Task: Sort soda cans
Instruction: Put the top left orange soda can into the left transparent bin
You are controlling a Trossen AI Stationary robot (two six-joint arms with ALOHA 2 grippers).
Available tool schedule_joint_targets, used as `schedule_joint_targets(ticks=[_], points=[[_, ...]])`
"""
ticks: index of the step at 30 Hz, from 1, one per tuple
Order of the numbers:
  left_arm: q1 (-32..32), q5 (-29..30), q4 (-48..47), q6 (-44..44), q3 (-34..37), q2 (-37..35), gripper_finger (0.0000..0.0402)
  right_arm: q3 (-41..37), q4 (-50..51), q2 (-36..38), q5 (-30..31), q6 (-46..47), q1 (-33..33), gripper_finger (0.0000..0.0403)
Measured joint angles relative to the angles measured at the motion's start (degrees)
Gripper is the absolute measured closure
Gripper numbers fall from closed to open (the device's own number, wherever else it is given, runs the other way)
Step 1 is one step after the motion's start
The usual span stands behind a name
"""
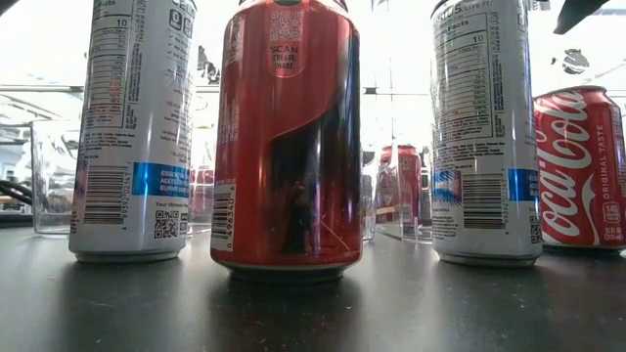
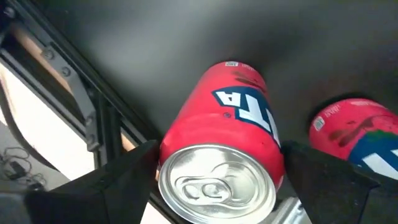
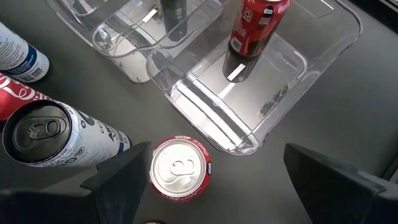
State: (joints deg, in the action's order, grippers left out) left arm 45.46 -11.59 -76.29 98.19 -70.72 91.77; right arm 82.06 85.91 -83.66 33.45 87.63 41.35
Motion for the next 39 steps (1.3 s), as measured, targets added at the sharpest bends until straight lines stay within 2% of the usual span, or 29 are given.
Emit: schedule_joint_targets(ticks=[9, 39], points=[[-0.4, 1.49, -0.94, -1.54, 0.0, -0.02, 0.0056, 0.0, -0.22, -0.01, 0.0, 0.09, 0.01, 0.0046], [-0.49, 1.11, 2.21, -4.48, 0.01, -0.07, 0.0056, 0.0, -0.83, 0.01, 0.0, 0.62, 0.01, 0.0046]])
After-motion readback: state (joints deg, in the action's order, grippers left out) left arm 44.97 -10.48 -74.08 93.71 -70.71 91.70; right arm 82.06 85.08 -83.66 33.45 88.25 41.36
